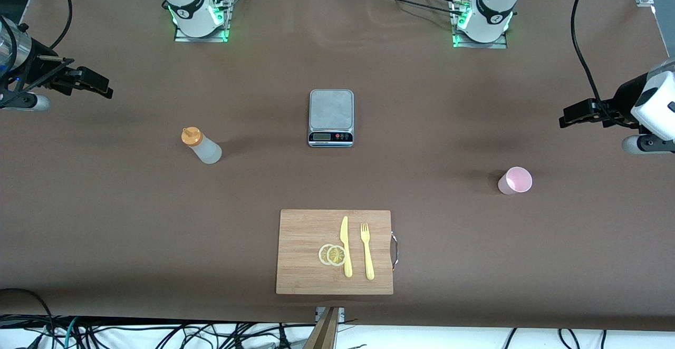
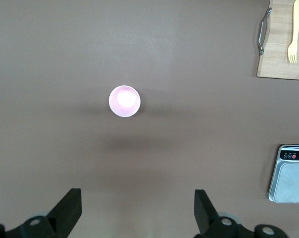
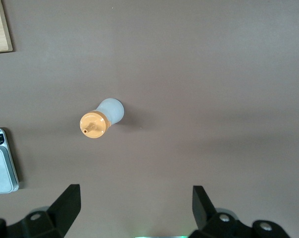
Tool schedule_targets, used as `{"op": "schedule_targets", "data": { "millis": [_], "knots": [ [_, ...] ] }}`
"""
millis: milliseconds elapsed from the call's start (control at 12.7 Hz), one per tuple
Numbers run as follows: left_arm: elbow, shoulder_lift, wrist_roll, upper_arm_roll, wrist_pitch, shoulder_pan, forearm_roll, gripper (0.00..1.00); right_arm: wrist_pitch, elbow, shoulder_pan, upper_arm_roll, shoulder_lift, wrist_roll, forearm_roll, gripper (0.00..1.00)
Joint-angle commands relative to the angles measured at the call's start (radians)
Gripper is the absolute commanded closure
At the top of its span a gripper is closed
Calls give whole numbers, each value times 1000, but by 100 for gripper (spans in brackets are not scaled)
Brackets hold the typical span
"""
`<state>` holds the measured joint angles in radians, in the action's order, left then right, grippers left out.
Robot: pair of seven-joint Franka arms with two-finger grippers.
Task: Add sauce to pink cup with both arms
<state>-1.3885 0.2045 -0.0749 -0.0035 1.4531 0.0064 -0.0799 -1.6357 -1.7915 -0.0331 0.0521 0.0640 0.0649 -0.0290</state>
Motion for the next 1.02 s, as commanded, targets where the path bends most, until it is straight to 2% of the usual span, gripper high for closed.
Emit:
{"op": "schedule_targets", "data": {
  "millis": [0, 942],
  "knots": [
    [-1, -5, -12, -3, -8, -2, 14, 0, 19, 17, -1, 0, 0, 4, -12, 0],
    [0, 1, -14, -3, -8, -3, 12, 0, 19, 18, -2, -1, 0, 15, -12, 0]
  ]
}}
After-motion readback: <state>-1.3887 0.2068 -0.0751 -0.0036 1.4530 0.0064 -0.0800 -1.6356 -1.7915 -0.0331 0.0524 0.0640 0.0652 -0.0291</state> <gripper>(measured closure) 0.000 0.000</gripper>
